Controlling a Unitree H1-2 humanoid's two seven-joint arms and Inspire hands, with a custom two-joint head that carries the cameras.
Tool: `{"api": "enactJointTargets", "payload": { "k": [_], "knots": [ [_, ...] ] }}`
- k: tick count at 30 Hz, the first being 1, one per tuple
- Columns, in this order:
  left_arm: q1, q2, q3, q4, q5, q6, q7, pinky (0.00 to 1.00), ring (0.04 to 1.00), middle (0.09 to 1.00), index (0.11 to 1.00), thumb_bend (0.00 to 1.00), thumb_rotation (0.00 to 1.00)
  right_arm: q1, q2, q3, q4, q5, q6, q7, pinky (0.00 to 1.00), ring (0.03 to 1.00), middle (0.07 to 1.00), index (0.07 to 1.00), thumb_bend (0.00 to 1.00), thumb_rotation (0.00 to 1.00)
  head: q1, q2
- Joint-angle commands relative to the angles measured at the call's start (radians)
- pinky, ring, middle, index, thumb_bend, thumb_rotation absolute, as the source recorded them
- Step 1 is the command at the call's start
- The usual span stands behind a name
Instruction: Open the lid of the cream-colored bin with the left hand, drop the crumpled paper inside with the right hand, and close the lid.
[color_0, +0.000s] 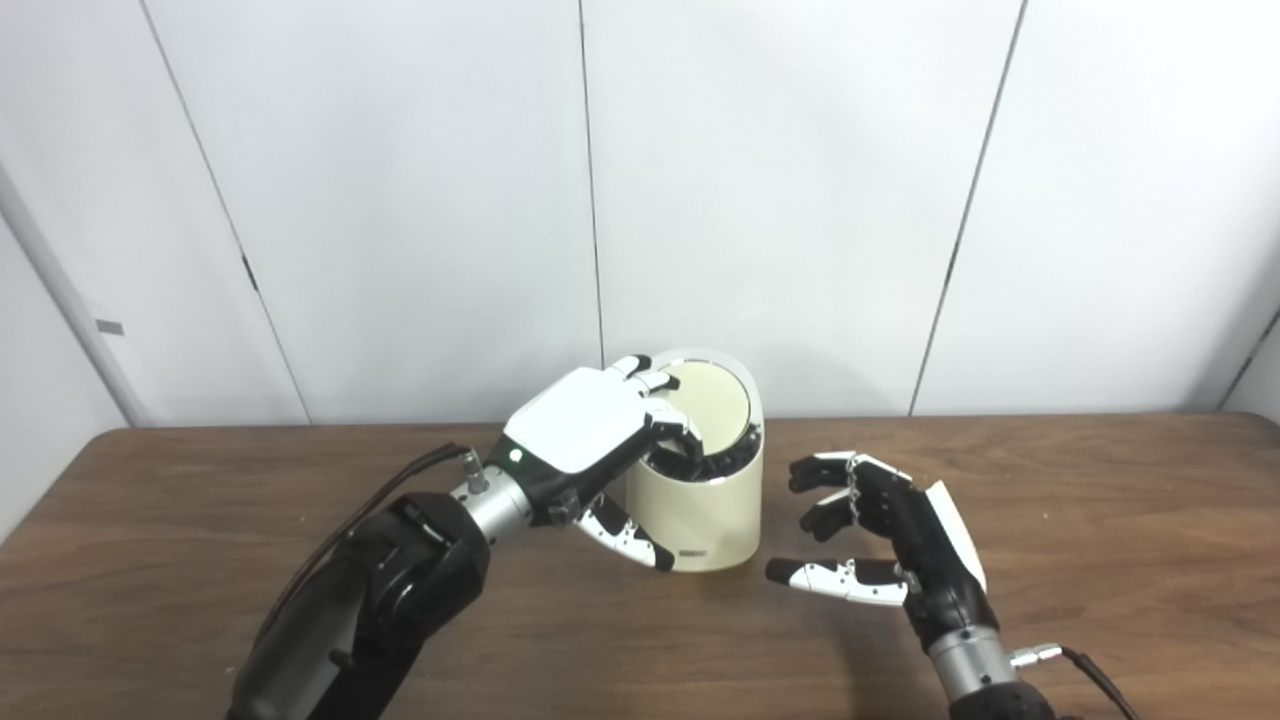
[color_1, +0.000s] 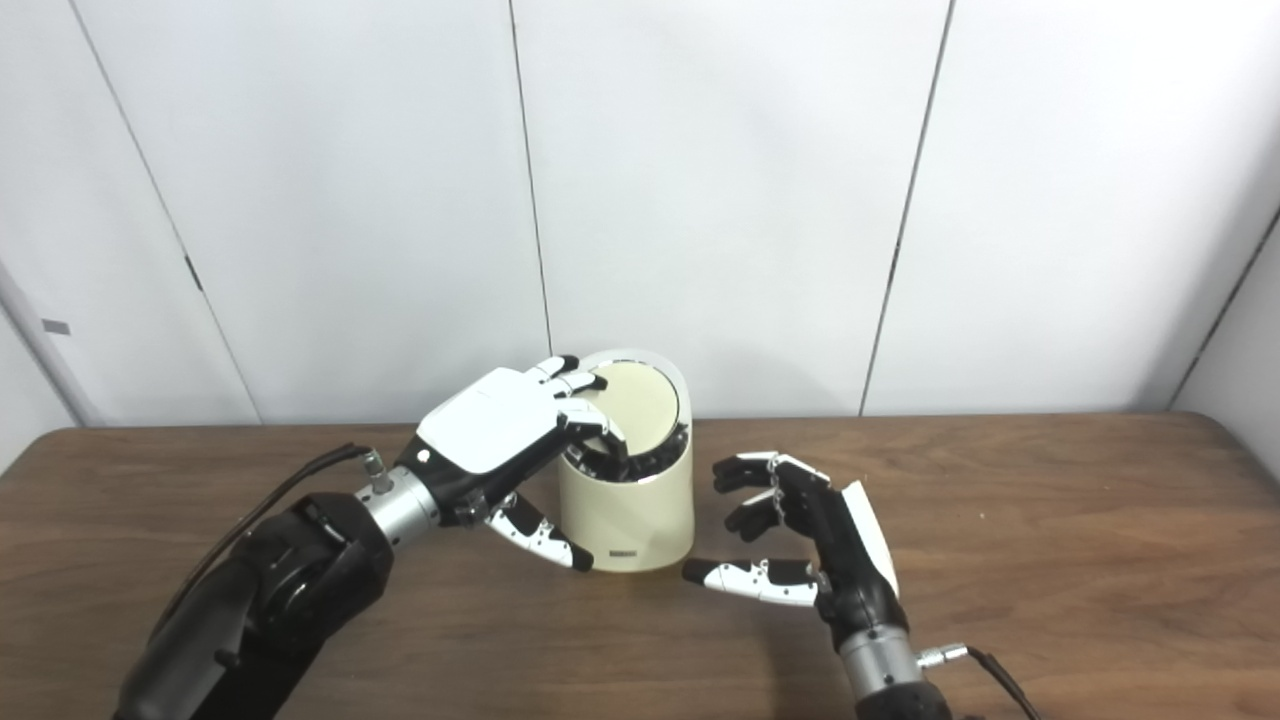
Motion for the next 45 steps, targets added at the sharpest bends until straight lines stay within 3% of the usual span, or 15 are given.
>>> {"api": "enactJointTargets", "payload": {
  "k": [1, 6, 10, 15, 17, 18, 22, 27, 32, 35, 40, 45],
  "knots": [
    [-0.007, 0.024, -0.007, -0.002, -0.009, -0.004, -0.032, 1.00, 0.927, 0.731, 0.732, 0.91, 0.25, -0.032, 0.002, -0.003, -0.026, -0.001, -0.018, -0.010, 0.45, 0.504, 0.630, 0.620, 0.68, 0.00, 0.001, 0.001],
    [0.006, 0.011, 0.040, -0.007, -0.036, -0.010, 0.046, 0.99, 0.927, 0.771, 0.788, 0.91, 0.22, -0.033, 0.001, -0.003, -0.020, 0.000, -0.025, -0.010, 0.44, 0.502, 0.631, 0.619, 0.68, 0.00, 0.004, -0.001],
    [0.017, -0.004, 0.076, -0.010, -0.030, -0.007, 0.116, 0.96, 0.945, 0.837, 0.861, 0.85, 0.26, -0.033, -0.001, -0.003, -0.018, 0.003, -0.025, -0.007, 0.46, 0.496, 0.624, 0.617, 0.68, 0.00, 0.004, -0.001],
    [0.053, -0.053, 0.155, 0.009, -0.064, -0.014, 0.254, 0.99, 0.986, 0.908, 0.930, 0.81, 0.27, -0.032, 0.000, -0.004, -0.021, 0.000, -0.013, -0.009, 0.48, 0.503, 0.625, 0.617, 0.69, 0.00, 0.004, 0.000],
    [0.069, -0.071, 0.185, 0.020, -0.097, -0.016, 0.293, 0.97, 0.990, 0.928, 0.960, 0.79, 0.26, -0.031, 0.000, -0.004, -0.022, -0.003, -0.012, -0.010, 0.47, 0.503, 0.625, 0.617, 0.69, 0.00, 0.005, -0.002],
    [0.080, -0.084, 0.208, 0.023, -0.139, -0.014, 0.303, 0.91, 0.982, 0.932, 0.972, 0.79, 0.25, -0.031, -0.001, -0.004, -0.022, -0.004, -0.015, -0.010, 0.47, 0.504, 0.625, 0.618, 0.69, 0.00, 0.005, -0.001],
    [0.115, -0.120, 0.265, 0.024, -0.246, -0.002, 0.325, 0.81, 0.948, 0.945, 0.969, 0.79, 0.24, -0.031, -0.001, -0.008, -0.021, 0.004, -0.014, -0.008, 0.47, 0.510, 0.619, 0.618, 0.69, 0.00, 0.006, -0.001],
    [0.175, -0.162, 0.326, 0.013, -0.422, 0.007, 0.310, 0.85, 0.956, 0.942, 0.926, 0.77, 0.24, -0.031, -0.006, -0.009, -0.017, 0.007, -0.023, -0.005, 0.46, 0.503, 0.623, 0.618, 0.69, 0.00, 0.007, -0.002],
    [0.233, -0.206, 0.368, -0.006, -0.576, 0.045, 0.295, 0.89, 0.953, 0.937, 0.944, 0.79, 0.27, -0.027, -0.008, -0.012, -0.023, 0.010, -0.009, -0.002, 0.47, 0.496, 0.616, 0.616, 0.69, 0.00, 0.010, 0.000],
    [0.261, -0.226, 0.386, -0.010, -0.668, 0.061, 0.283, 0.81, 0.911, 0.932, 0.952, 0.79, 0.30, -0.025, -0.010, -0.014, -0.027, 0.017, -0.003, 0.002, 0.48, 0.506, 0.615, 0.617, 0.69, 0.00, 0.011, 0.001],
    [0.298, -0.248, 0.401, -0.023, -0.746, 0.108, 0.282, 0.78, 0.870, 0.917, 0.953, 0.81, 0.34, -0.024, -0.014, -0.015, -0.028, 0.016, 0.000, 0.003, 0.47, 0.507, 0.614, 0.615, 0.69, 0.00, 0.012, 0.003],
    [0.328, -0.250, 0.400, -0.022, -0.743, 0.120, 0.298, 0.75, 0.824, 0.874, 0.949, 0.82, 0.40, -0.022, -0.017, -0.017, -0.031, 0.021, 0.003, 0.006, 0.47, 0.508, 0.619, 0.615, 0.69, 0.00, 0.011, 0.005]
  ]
}}
